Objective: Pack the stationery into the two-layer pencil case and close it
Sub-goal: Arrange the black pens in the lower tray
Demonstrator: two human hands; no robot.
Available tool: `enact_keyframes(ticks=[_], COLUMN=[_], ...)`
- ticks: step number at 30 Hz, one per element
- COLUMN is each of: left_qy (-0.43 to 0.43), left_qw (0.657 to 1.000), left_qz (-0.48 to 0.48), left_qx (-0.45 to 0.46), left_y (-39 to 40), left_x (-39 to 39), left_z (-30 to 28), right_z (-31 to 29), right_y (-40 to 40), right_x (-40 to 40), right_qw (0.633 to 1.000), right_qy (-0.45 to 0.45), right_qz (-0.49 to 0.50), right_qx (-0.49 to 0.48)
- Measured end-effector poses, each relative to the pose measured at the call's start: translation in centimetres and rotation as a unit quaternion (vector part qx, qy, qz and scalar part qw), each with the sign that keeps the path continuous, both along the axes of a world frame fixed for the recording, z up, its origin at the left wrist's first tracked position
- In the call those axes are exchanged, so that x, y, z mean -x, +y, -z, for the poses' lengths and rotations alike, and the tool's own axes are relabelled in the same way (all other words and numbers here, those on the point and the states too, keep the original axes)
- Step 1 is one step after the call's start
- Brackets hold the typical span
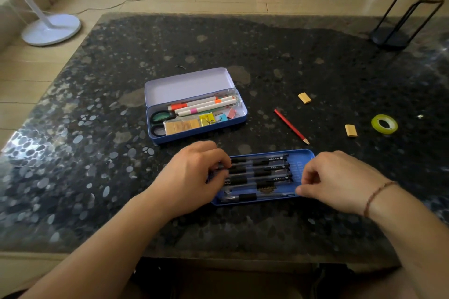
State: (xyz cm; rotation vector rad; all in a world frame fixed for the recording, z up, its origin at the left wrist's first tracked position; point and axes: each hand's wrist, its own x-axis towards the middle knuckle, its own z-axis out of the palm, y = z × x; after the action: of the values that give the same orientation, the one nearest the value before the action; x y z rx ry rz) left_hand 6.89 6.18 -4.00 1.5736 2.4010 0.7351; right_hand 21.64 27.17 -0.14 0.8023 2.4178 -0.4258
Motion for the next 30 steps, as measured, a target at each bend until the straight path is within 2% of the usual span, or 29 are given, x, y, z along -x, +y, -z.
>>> enact_keyframes(ticks=[5, 9, 12, 18, 26, 30], left_qy=[-0.020, -0.049, -0.038, 0.034, 0.043, 0.053], left_qw=[0.998, 0.998, 0.998, 0.994, 0.996, 0.995], left_qz=[-0.054, -0.007, 0.038, 0.094, 0.076, 0.078], left_qx=[0.018, 0.040, 0.039, 0.046, 0.021, 0.019], left_y=[-1.5, -2.0, -1.8, -1.2, -0.1, 0.6], left_x=[1.9, 2.0, 1.3, 0.3, -0.6, -1.1], left_z=[0.1, -0.1, -0.2, 0.0, 0.6, 1.2], right_z=[0.3, 0.5, 0.4, 0.9, 0.9, 1.2], right_y=[-0.7, -1.2, -1.4, -1.7, 0.2, 0.7], right_x=[0.5, 0.6, 0.8, 0.9, 0.2, 0.1], right_qw=[0.998, 0.997, 0.997, 0.998, 0.998, 0.983], right_qy=[-0.024, -0.041, -0.039, -0.002, 0.042, 0.141], right_qz=[0.011, 0.023, 0.031, 0.032, 0.046, 0.111], right_qx=[-0.063, -0.064, -0.051, -0.055, -0.001, 0.029])
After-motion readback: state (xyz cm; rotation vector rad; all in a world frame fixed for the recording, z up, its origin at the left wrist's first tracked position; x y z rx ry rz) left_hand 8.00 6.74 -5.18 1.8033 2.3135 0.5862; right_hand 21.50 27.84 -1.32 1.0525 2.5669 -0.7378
